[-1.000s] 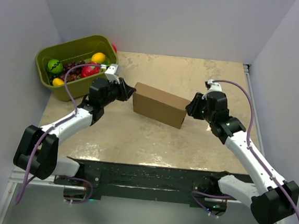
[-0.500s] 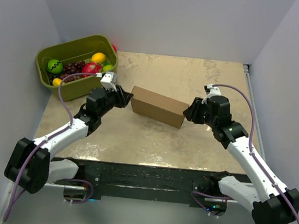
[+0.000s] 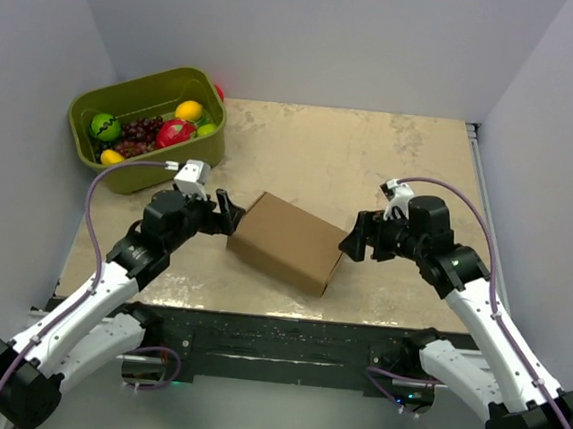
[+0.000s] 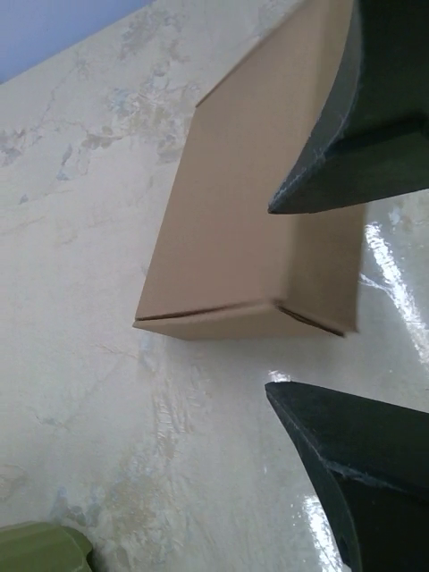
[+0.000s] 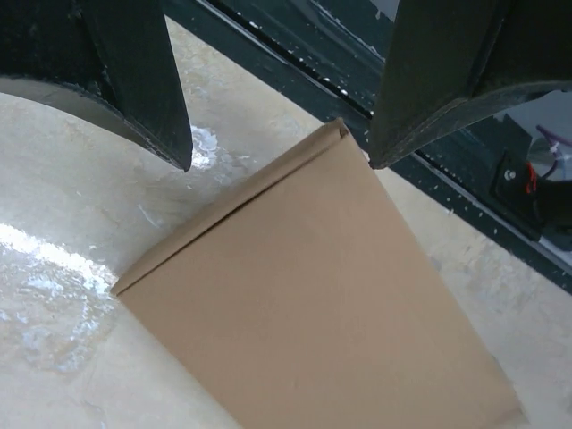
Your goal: Fold the paper box
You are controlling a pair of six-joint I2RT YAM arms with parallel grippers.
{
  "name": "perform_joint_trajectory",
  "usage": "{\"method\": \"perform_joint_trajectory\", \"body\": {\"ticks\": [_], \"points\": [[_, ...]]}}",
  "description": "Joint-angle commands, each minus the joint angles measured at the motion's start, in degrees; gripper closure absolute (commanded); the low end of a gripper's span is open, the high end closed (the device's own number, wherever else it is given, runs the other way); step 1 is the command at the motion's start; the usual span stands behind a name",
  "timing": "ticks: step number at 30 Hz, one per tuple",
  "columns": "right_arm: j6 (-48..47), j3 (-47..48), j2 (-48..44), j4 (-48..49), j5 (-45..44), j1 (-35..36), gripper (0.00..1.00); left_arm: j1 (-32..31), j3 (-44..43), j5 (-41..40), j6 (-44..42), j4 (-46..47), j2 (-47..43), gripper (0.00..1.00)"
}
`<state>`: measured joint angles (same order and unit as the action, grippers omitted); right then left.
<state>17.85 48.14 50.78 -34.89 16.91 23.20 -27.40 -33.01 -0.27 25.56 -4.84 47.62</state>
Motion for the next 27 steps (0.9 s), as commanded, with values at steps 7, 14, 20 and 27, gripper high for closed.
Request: {"method": "perform_joint_trajectory", "body": {"ticks": [7, 14, 20, 27], "points": [[-1.8, 5.1, 1.1, 7.0, 2.6, 0.0, 0.09, 3.0, -10.0, -0.8, -8.9, -8.3, 1.2, 0.01], [-5.6, 6.0, 9.8, 14.6, -2.5, -5.6, 0.06, 21.5, -13.7, 13.6, -11.2, -6.5, 3.8, 0.00], [-1.1, 6.0, 11.5, 18.2, 6.7, -22.0, 0.06, 31.0, -18.1, 10.9, -13.6, -10.9, 5.3, 0.00], [-0.5, 6.5, 5.2, 18.5, -1.3, -25.0, 0.05, 31.1, -20.3, 7.3, -16.9, -12.6, 1.1, 0.00]]}}
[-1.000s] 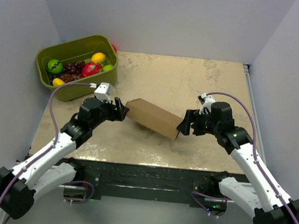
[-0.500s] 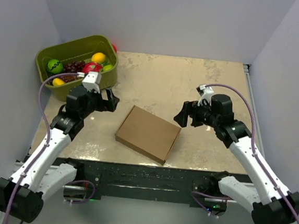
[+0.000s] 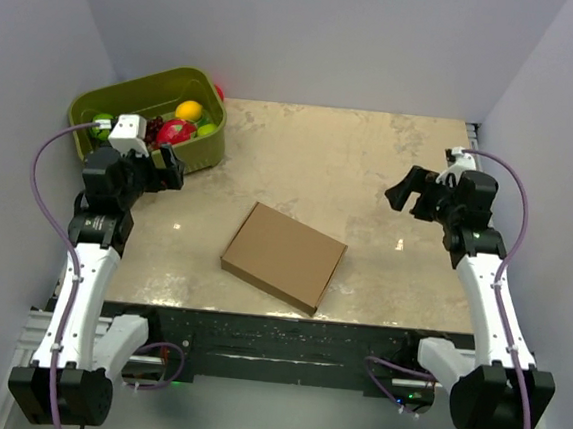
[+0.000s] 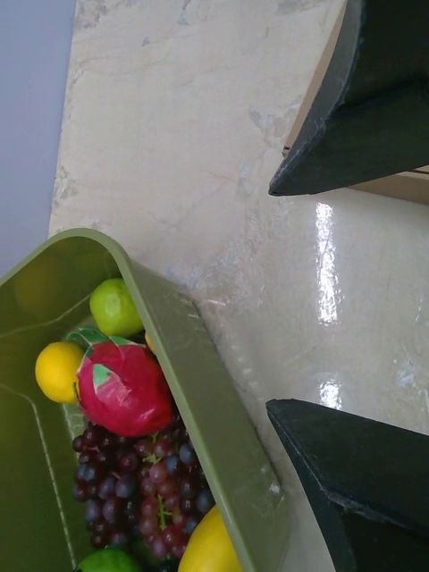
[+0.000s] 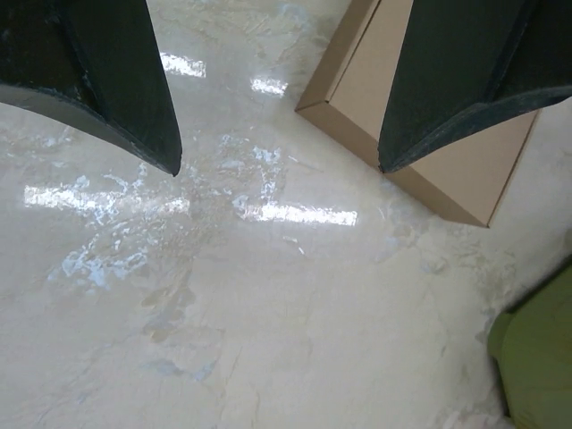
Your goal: Fold the paper box
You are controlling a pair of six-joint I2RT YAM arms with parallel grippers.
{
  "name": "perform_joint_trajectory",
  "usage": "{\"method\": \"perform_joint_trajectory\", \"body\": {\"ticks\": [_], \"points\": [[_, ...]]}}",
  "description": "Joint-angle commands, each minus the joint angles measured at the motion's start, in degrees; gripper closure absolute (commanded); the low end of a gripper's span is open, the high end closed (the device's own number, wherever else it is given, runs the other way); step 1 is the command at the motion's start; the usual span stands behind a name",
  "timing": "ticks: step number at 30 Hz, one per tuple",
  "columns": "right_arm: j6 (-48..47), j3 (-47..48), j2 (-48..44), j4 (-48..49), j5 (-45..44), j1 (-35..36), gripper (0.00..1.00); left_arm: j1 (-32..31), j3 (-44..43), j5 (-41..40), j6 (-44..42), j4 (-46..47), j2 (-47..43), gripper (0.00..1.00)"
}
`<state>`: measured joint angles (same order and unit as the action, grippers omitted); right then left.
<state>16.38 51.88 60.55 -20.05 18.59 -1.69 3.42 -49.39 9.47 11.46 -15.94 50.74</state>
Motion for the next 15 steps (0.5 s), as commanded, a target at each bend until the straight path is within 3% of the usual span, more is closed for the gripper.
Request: {"method": "perform_joint_trajectory", "body": {"ticks": [1, 15], "points": [[0.8, 2.4, -5.9, 4.0, -3.6, 0.0, 0.05, 0.4, -4.2, -2.7, -2.6, -1.6, -2.3, 0.00], [0.1, 1.4, -7.6, 5.0, -5.1, -0.1, 0.04, 0.3, -3.4, -3.9, -0.8, -1.1, -4.4, 0.00]]}}
